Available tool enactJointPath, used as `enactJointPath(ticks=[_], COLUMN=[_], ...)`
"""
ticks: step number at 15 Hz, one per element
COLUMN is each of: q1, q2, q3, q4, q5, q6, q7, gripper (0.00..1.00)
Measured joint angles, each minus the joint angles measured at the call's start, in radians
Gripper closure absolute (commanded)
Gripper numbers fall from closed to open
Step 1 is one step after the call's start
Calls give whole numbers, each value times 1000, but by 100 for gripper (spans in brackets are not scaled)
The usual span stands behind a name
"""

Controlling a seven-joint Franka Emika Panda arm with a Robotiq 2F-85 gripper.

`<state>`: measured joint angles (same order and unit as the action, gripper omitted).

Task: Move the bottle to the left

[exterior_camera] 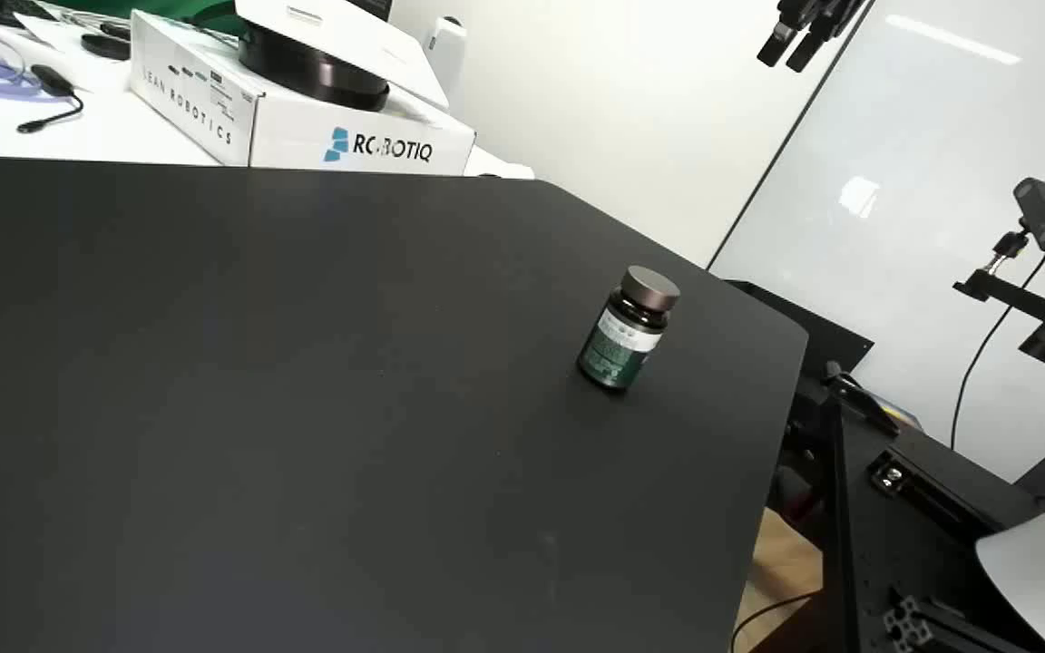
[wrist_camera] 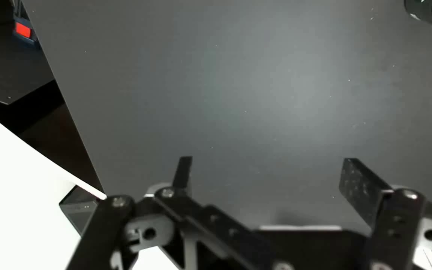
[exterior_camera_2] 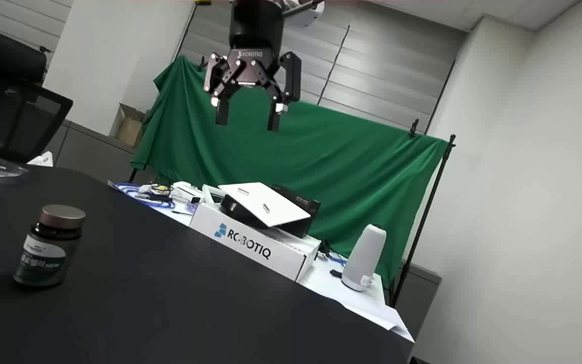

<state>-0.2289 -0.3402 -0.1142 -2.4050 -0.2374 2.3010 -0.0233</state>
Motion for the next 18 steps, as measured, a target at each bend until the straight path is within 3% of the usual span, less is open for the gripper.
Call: enactJointPath(ticks=[11,14,18], q1=[8,52,164], q2=[1,7,10], q3=[1,31,98], q4=[-2,-31,-121], q5=[1,8,69], q6=[3,28,52], q7=[1,4,-3], gripper=[0,0,0])
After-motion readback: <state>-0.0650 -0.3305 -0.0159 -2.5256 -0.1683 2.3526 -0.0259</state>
